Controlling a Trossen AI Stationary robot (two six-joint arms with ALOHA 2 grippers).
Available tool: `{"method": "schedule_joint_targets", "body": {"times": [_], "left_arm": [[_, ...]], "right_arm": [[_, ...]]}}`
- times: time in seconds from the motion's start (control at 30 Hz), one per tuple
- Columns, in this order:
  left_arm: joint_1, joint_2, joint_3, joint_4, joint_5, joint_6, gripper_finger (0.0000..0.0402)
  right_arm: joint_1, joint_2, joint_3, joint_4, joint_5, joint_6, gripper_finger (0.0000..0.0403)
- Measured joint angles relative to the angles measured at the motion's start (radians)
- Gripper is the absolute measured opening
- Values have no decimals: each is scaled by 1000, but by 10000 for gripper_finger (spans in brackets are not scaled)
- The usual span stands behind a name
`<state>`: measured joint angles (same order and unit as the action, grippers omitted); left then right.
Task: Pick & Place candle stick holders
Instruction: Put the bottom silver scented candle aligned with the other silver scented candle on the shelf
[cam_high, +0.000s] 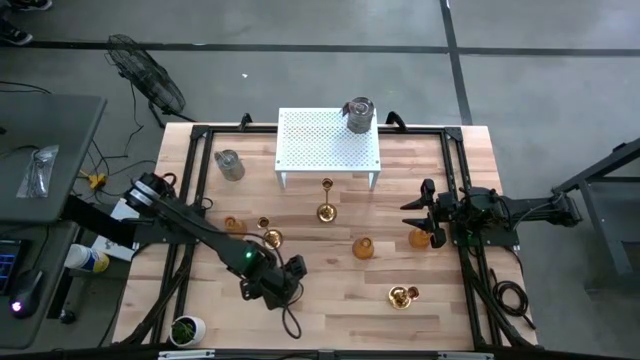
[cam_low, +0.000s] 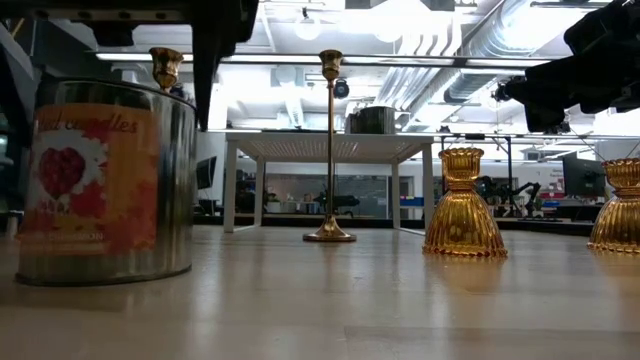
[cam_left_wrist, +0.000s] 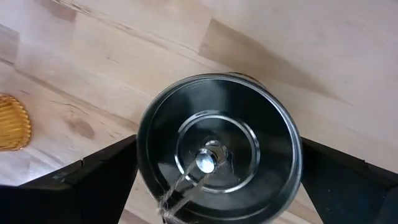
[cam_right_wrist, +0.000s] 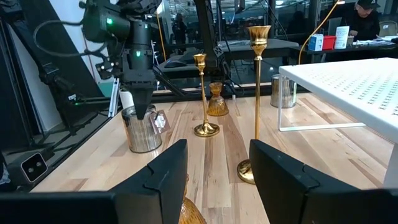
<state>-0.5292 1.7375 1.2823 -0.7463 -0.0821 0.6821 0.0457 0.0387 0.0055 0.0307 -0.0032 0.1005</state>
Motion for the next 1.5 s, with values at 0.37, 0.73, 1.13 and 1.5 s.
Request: {"method": "schedule_joint_targets", "body": {"times": [0.37, 0.73, 1.13, 1.5], "left_arm": [[12, 38, -2, -18, 71, 9, 400], [13, 53, -2, -20, 75, 21, 399], [13, 52, 0, -19, 76, 6, 358], [13, 54, 49, -104, 69, -210, 357]], "right_arm": [[0, 0, 0, -1, 0, 0, 165], [0, 2, 0, 0, 0, 0, 165], [0, 3, 0, 0, 0, 0, 165], [0, 3, 0, 0, 0, 0, 165]]}}
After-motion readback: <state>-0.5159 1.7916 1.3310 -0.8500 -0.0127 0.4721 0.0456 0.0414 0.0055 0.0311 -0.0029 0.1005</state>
